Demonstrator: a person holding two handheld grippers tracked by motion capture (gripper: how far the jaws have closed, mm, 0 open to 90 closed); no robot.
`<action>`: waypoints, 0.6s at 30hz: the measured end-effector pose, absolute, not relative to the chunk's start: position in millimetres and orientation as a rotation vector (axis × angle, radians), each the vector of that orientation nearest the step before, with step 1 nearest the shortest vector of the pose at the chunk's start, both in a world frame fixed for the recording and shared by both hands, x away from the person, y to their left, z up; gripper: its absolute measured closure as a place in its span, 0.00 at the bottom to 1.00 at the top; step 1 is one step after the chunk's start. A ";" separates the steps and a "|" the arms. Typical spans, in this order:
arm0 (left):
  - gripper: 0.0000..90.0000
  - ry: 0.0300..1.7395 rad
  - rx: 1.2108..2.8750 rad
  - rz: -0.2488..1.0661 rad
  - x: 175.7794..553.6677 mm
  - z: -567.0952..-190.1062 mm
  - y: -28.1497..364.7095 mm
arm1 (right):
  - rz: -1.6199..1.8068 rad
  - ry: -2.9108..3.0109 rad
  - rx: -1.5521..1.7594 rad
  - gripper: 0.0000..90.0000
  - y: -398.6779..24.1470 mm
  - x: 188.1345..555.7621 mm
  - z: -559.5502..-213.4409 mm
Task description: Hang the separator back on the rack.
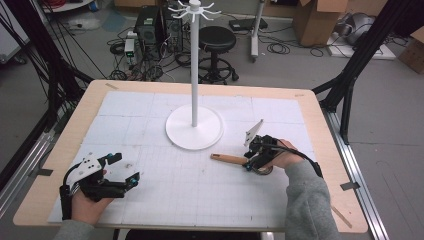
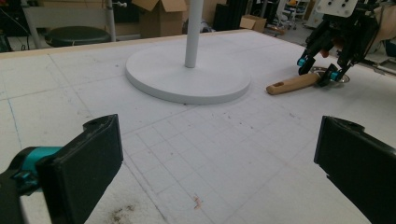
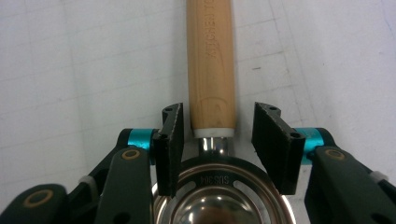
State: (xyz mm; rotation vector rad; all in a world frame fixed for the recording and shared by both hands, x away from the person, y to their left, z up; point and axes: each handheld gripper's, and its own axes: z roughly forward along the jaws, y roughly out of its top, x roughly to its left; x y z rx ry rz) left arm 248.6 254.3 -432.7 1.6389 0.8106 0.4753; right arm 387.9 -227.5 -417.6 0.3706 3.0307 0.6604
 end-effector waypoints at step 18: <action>0.02 0.813 1.650 0.474 247.7 -433.1 254.4 | 0.477 3.055 0.317 0.69 -215.3 385.7 -412.6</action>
